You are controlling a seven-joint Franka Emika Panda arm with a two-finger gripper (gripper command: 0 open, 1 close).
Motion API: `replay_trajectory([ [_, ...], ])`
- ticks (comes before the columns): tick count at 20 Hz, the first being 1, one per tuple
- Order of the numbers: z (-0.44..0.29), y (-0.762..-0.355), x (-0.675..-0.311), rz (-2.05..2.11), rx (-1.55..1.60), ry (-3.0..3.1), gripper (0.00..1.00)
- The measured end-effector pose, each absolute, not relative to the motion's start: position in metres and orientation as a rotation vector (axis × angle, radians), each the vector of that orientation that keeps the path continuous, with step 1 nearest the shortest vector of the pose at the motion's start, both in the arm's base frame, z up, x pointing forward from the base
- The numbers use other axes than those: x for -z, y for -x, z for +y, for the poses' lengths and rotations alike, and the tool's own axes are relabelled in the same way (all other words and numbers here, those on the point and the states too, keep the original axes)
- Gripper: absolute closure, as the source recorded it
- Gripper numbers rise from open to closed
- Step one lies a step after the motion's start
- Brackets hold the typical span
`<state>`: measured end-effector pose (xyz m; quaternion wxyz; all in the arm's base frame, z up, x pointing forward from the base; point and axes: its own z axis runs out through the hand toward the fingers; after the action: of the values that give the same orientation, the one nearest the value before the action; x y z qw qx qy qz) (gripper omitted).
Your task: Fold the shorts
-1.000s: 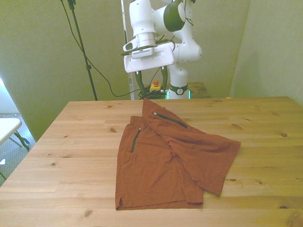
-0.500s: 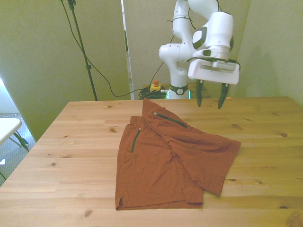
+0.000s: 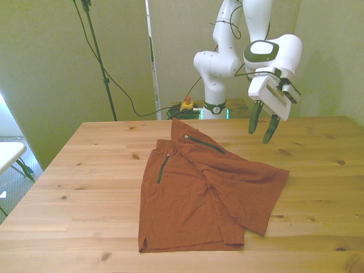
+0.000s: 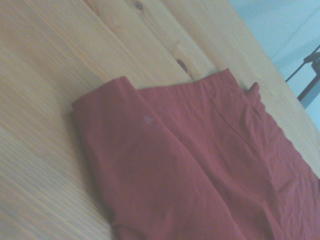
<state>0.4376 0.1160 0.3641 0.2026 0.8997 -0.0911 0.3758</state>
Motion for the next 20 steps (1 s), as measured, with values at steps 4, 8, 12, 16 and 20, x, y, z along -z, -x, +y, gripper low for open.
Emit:
replay_trajectory([
  [4,0.107,-0.446,-0.347,-0.235,-1.038,-2.487,0.00],
  [8,0.114,-0.458,-0.337,-0.208,-1.043,-2.499,0.00],
  [12,0.129,-0.474,-0.324,-0.182,-1.045,-2.519,0.00],
  [16,0.141,-0.488,-0.312,-0.164,-1.050,-2.535,0.00],
  [20,0.135,-0.508,-0.310,-0.171,-1.060,-2.509,0.00],
])
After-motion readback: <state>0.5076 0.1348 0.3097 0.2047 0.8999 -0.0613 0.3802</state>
